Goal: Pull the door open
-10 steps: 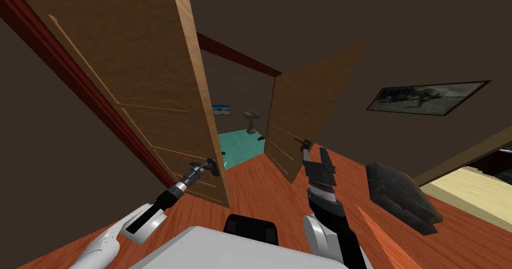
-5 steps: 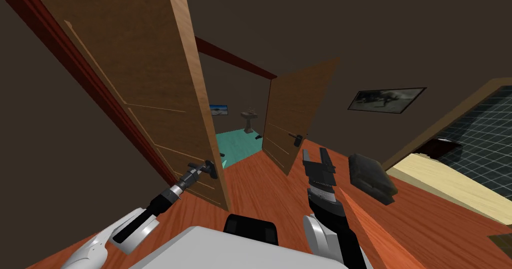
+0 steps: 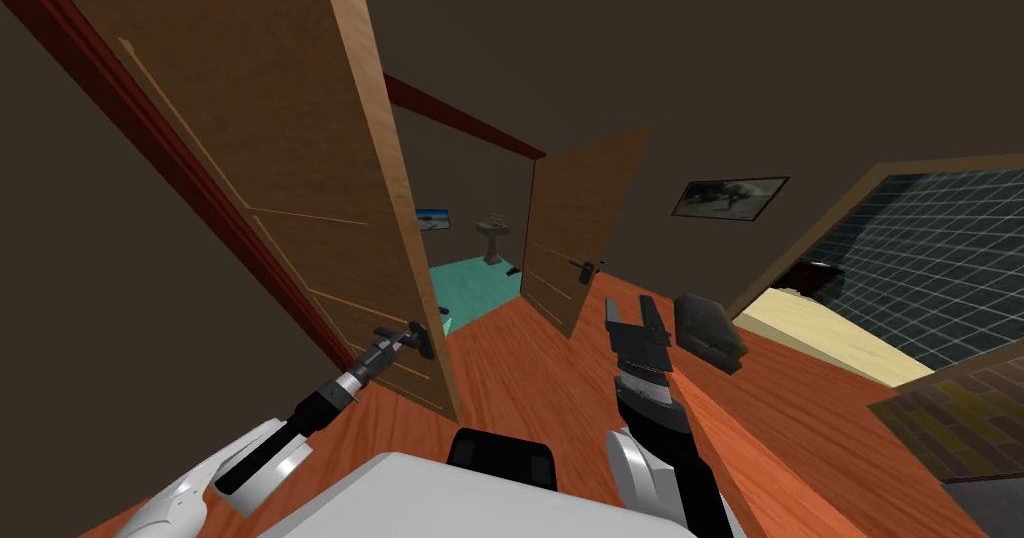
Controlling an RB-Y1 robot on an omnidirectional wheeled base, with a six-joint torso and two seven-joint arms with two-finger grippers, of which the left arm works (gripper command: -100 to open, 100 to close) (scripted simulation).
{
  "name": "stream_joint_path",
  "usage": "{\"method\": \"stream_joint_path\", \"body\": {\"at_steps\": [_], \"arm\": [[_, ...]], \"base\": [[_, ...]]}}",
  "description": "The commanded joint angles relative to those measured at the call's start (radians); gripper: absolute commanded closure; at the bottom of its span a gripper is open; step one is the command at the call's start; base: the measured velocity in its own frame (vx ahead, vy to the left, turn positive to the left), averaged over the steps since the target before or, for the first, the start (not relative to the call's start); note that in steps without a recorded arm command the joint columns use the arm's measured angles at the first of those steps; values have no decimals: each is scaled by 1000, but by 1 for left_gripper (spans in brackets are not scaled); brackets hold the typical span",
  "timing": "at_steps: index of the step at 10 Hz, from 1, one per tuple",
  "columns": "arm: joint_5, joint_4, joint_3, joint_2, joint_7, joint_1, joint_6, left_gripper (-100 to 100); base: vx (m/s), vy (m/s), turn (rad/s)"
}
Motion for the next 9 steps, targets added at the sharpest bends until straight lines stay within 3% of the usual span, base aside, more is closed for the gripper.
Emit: {"method": "stream_joint_path", "body": {"at_steps": [1,7,8,9], "arm": [[0,14,-1,10,8,5,-21,100],[-3,44,-10,36,27,13,-80,100],[-7,47,-18,28,26,9,-78,100],[-9,57,-23,33,30,10,-95,100]], "base": [[-197,76,-149],[-175,79,-120],[-70,30,-39],[-146,76,-184]]}}
